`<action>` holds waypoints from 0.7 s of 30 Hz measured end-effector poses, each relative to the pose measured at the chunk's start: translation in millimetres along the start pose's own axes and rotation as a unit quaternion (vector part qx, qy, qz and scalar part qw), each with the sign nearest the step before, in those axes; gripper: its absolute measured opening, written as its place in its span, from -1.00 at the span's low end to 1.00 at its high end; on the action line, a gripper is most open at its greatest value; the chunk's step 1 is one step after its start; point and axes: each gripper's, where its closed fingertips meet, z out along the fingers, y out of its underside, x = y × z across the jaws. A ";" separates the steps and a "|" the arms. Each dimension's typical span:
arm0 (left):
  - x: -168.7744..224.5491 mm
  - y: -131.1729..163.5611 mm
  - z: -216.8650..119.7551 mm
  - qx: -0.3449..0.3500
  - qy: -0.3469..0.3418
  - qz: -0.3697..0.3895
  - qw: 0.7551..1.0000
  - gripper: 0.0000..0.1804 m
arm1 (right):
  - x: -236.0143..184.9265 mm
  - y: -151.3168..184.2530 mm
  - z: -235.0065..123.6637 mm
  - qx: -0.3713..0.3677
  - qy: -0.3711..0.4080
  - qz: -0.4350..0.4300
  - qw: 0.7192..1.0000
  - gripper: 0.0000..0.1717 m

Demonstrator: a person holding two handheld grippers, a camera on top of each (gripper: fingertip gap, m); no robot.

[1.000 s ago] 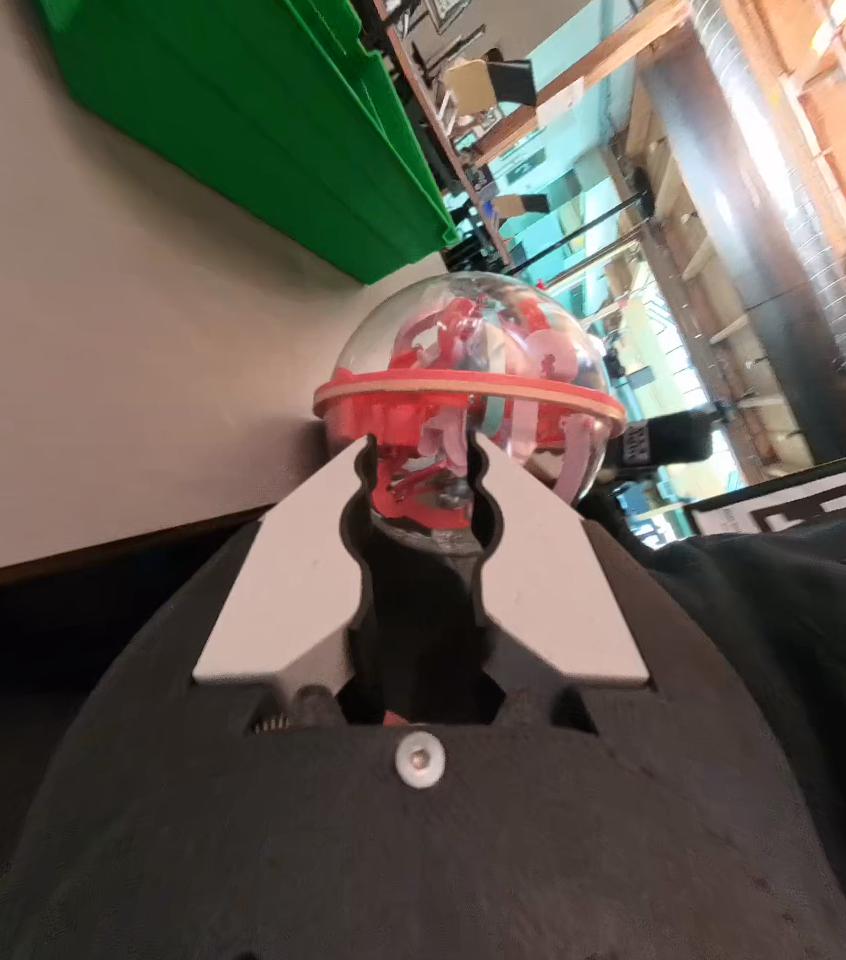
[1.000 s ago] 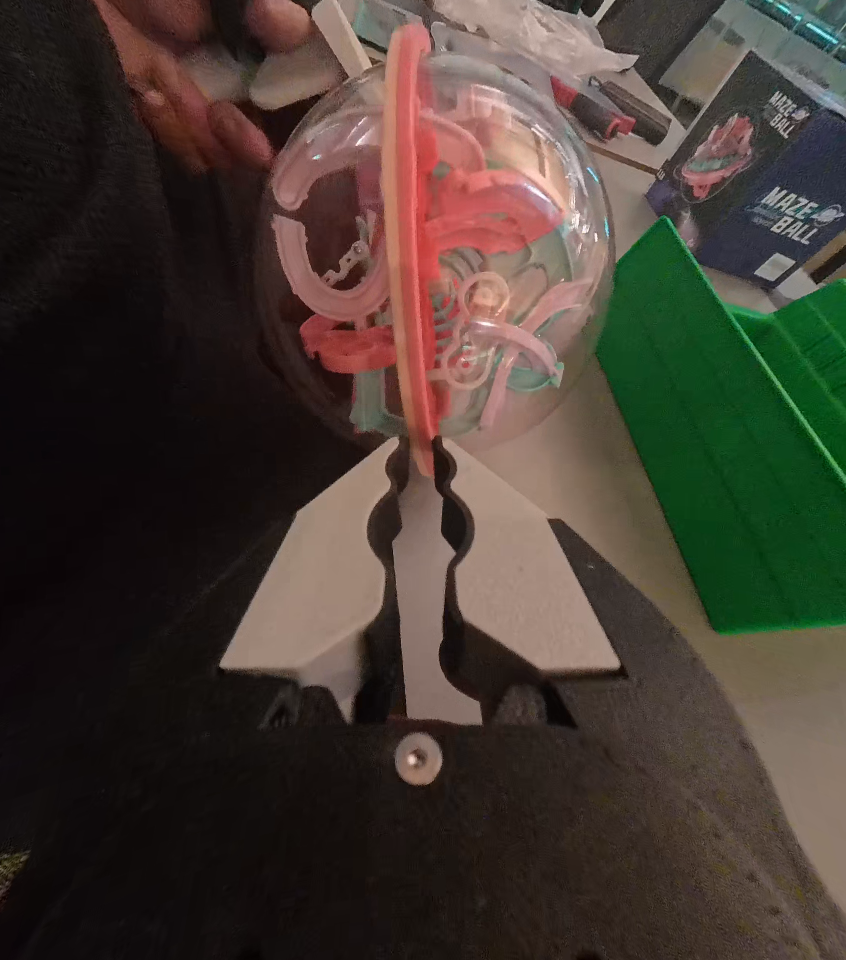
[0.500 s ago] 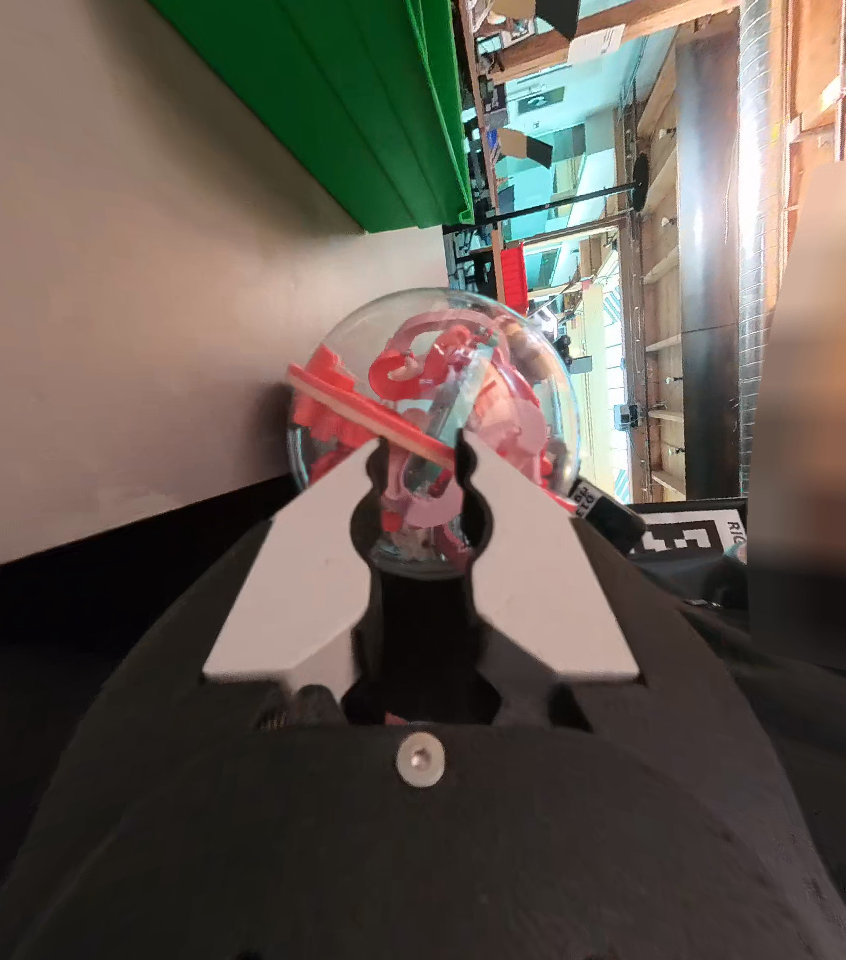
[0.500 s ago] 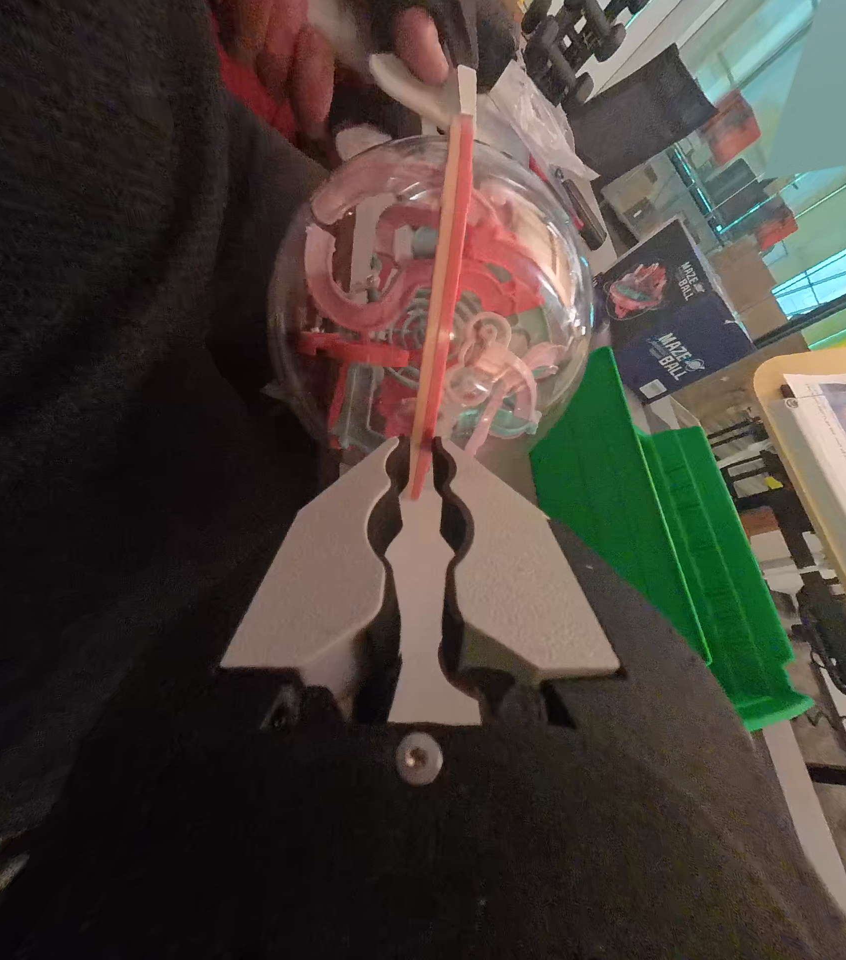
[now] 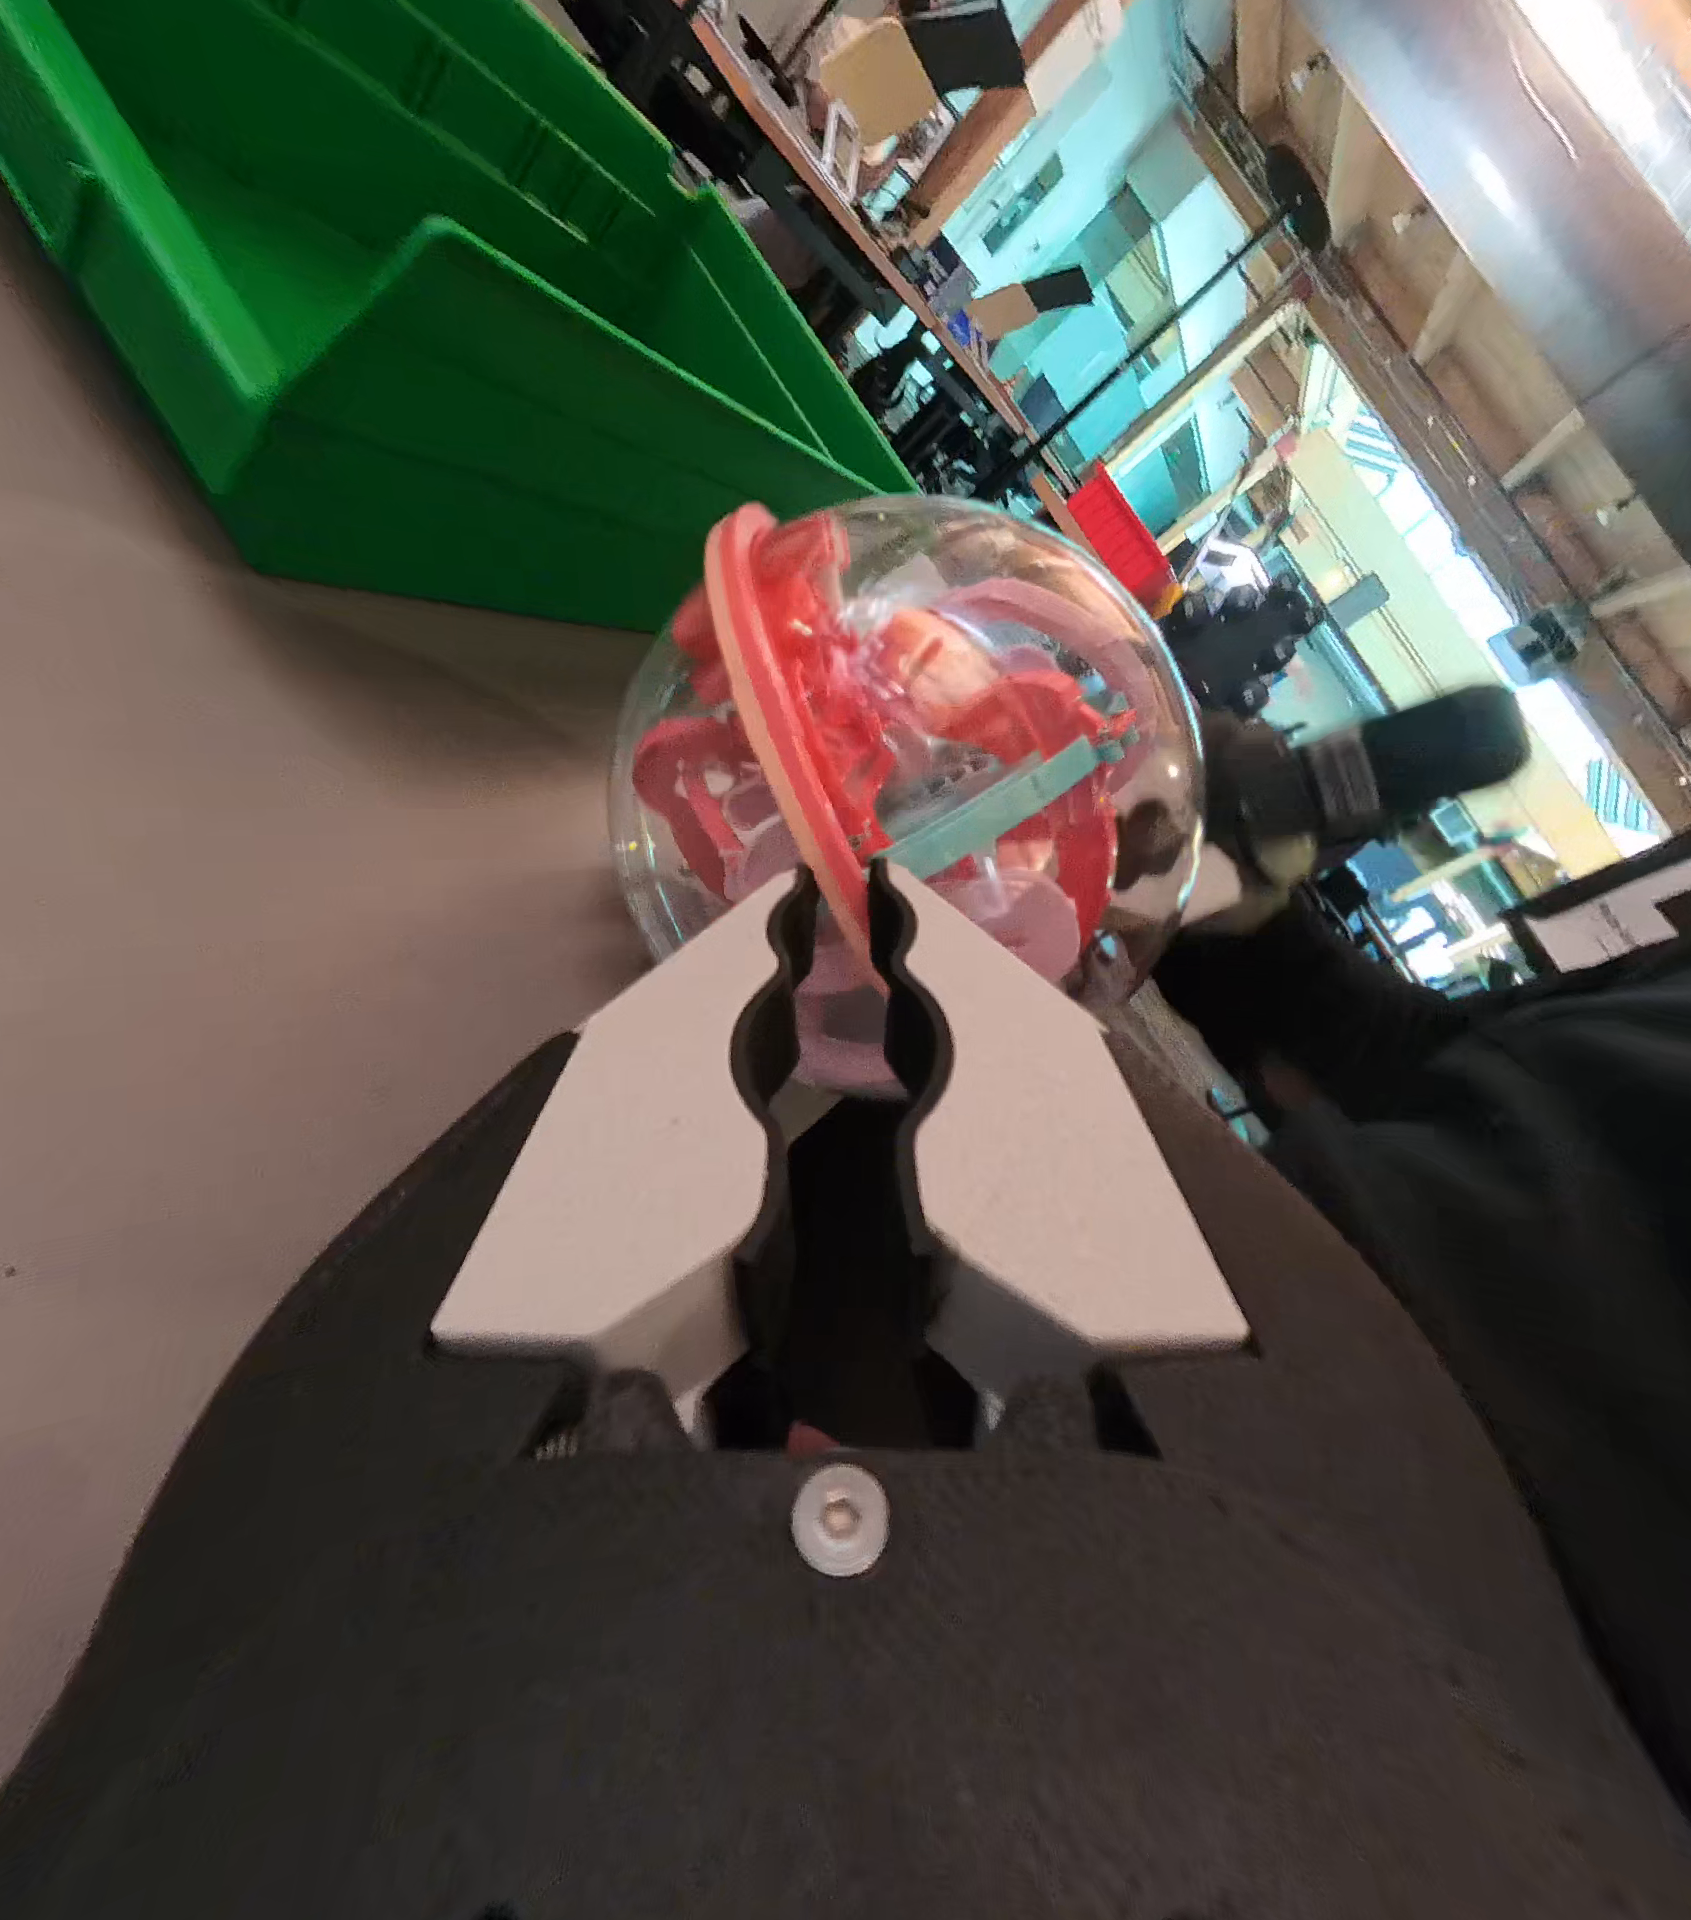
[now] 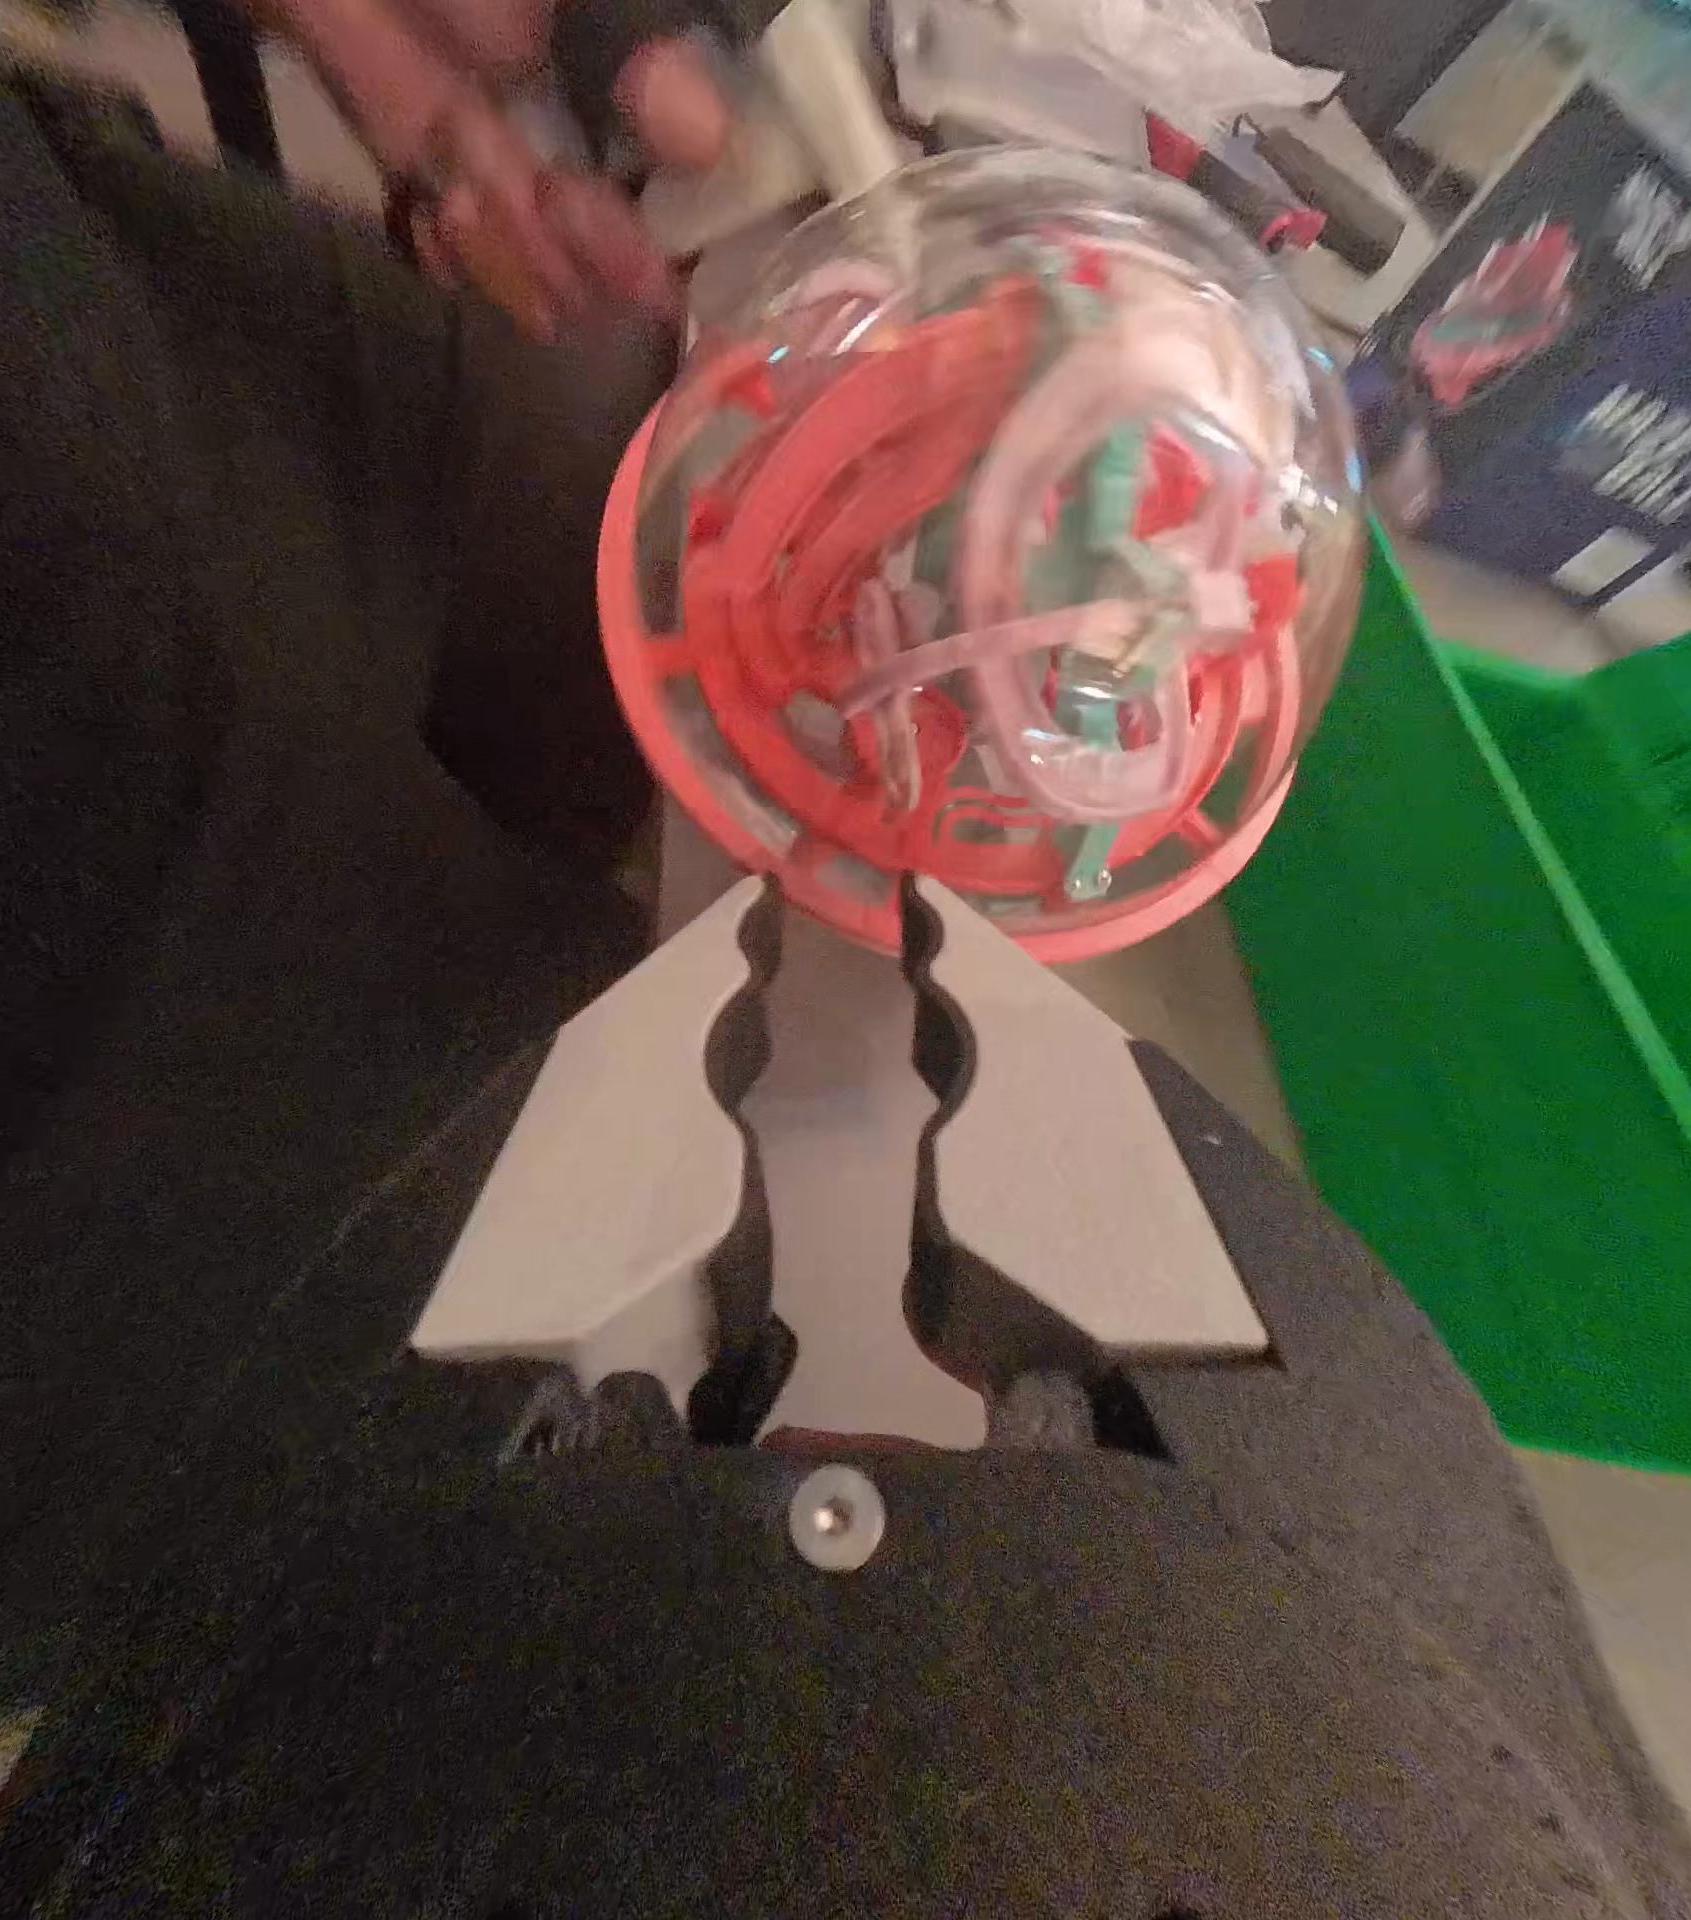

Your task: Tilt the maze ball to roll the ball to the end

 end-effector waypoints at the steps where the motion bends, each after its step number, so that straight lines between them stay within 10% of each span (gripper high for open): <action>1: 0.1 2.2 0.1 -0.003 0.000 0.006 1.000 -0.90 | 4.8 -2.5 -6.1 0.024 -0.027 0.078 0.996 -0.64; 4: 0.5 6.5 0.3 -0.013 0.009 0.018 1.000 -0.90 | 29.2 8.1 -10.8 0.041 -0.067 0.278 0.957 -0.48; 10: -5.8 3.5 -4.1 -0.015 0.014 0.057 0.998 -0.90 | 31.2 14.4 8.5 0.062 -0.143 0.393 0.906 -0.72; 21: -4.8 -17.8 -10.8 0.000 0.004 0.091 0.996 -0.92 | 42.3 0.9 11.7 0.123 -0.150 0.386 0.902 -0.93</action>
